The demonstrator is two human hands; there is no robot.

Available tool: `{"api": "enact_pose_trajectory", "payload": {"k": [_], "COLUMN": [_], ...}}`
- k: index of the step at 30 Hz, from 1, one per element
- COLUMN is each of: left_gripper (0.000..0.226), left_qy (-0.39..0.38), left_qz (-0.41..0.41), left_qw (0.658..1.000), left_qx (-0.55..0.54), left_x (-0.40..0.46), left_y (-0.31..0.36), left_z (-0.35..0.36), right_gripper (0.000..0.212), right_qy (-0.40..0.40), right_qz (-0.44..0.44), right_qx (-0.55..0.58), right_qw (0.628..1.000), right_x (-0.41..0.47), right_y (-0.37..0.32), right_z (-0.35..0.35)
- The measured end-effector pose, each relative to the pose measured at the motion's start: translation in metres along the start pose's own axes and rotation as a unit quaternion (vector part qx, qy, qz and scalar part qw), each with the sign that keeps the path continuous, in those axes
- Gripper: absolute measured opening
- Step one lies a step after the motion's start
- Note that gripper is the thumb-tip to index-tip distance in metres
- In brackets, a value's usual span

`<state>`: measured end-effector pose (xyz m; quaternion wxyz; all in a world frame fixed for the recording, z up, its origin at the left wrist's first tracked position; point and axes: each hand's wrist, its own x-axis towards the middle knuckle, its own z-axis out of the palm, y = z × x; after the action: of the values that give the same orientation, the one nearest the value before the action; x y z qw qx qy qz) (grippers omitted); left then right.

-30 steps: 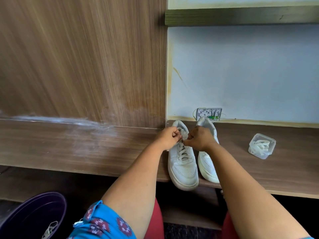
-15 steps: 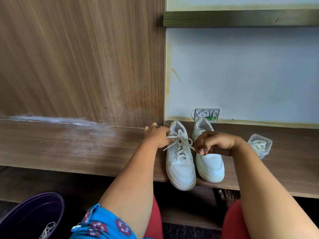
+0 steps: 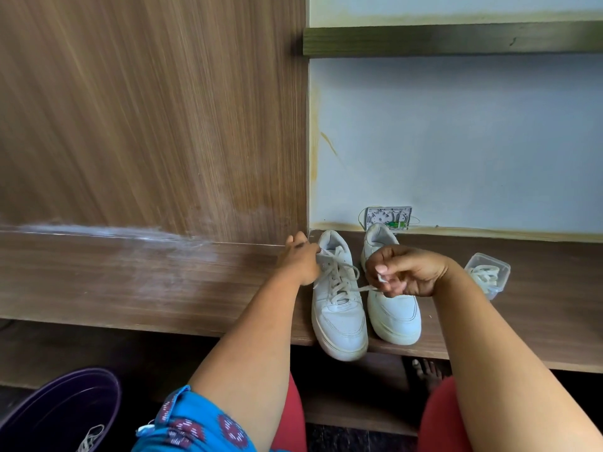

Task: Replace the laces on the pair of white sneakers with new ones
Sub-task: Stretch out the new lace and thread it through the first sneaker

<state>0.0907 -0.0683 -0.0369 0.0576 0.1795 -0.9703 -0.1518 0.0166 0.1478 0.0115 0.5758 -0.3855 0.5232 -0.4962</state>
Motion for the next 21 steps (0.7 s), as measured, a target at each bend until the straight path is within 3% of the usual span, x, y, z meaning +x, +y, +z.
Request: {"api": "enact_pose_trajectory", "payload": {"k": [3,5,7,10,18,21], "left_gripper": [0.015,0.006,0.011,0.019,0.012,0.011], "left_qy": [0.04,0.086,0.109,0.081,0.053,0.045], "left_qz": [0.004,0.033,0.083,0.116,0.105,0.102], "left_qw": [0.997,0.99,0.981,0.983,0.989,0.99], "left_qx": [-0.06,-0.107,-0.136,-0.115,-0.09,-0.084], "left_x": [0.002,0.004,0.004,0.004,0.006,0.008], "left_y": [0.003,0.005,0.009,0.014,0.016,0.016], "left_z": [-0.002,-0.004,-0.005,-0.003,0.006,0.008], "right_gripper": [0.025,0.015,0.014,0.022,0.008,0.015], "right_qy": [0.163,0.303,0.397,0.452,0.561,0.553], "right_qz": [-0.007,-0.009,-0.04,-0.048,0.012,0.018], "right_qx": [-0.071,-0.121,-0.111,-0.109,-0.284,-0.31], "right_qw": [0.984,0.945,0.91,0.884,0.777,0.773], "right_x": [0.008,0.019,0.032,0.049,0.071,0.073], "right_y": [0.01,0.015,0.021,0.031,0.039,0.038], "right_z": [-0.003,-0.002,0.001,0.002,0.011,0.015]}}
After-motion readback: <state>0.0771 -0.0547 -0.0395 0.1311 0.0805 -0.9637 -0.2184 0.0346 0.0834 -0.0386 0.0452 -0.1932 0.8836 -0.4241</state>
